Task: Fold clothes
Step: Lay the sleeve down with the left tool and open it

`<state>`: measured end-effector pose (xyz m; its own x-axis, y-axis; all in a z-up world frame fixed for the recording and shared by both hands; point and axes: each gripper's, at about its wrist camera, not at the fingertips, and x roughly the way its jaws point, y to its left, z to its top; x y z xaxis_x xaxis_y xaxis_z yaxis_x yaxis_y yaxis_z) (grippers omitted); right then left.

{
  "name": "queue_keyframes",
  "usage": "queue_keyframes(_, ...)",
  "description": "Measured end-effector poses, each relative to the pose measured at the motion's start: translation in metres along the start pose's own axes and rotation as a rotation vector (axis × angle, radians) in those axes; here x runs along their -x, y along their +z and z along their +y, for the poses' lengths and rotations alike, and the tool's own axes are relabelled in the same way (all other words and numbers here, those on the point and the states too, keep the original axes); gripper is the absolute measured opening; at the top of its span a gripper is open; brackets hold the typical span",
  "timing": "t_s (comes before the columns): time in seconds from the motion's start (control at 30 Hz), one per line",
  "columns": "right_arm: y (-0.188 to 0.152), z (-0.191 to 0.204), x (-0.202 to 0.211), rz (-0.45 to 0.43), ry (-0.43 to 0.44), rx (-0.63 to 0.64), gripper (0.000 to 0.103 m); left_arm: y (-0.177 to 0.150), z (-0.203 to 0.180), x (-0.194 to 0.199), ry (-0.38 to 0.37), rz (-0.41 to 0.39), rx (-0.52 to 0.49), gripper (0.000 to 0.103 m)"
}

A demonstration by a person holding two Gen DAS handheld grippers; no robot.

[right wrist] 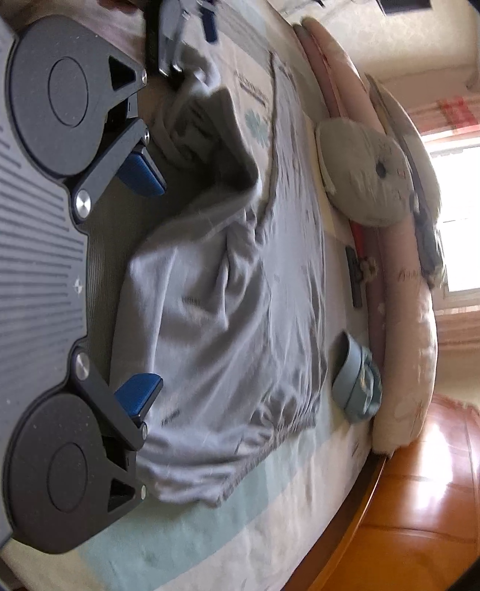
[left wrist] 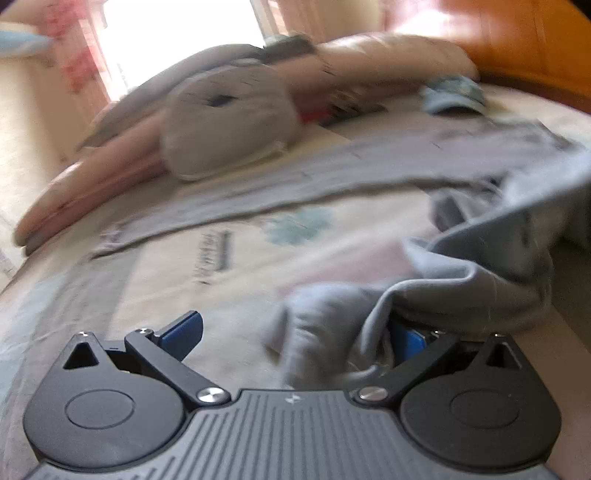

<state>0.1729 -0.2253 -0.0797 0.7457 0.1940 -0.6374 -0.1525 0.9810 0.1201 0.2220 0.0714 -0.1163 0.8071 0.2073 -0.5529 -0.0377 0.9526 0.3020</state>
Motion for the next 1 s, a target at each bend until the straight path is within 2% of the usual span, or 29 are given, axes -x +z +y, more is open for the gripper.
queue_keyframes(0.07, -0.001, 0.006, 0.003, -0.007, 0.005, 0.026, 0.103, 0.001, 0.015, 0.001, 0.071, -0.025, 0.045, 0.103)
queue_keyframes(0.23, 0.0, 0.003, 0.008, -0.011, -0.005, 0.011, 0.103, -0.004, 0.068, 0.003, 0.205, -0.014, 0.152, 0.103)
queue_keyframes(0.53, -0.001, 0.003, 0.003, 0.003, -0.018, 0.008, 0.103, -0.022, 0.137, 0.011, 0.348, 0.015, 0.179, 0.103)
queue_keyframes(0.63, -0.002, 0.006, 0.003, 0.006, -0.018, 0.014, 0.103, -0.026, 0.15, 0.01, 0.342, 0.036, 0.193, 0.103)
queue_keyframes(0.9, -0.003, 0.009, 0.0, 0.024, -0.005, 0.027, 0.103, -0.042, 0.15, 0.02, 0.167, 0.118, 0.178, 0.102)
queue_keyframes(1.0, -0.004, 0.012, -0.002, 0.033, 0.004, 0.031, 0.103, -0.044, 0.144, 0.027, 0.148, 0.123, 0.131, 0.102)
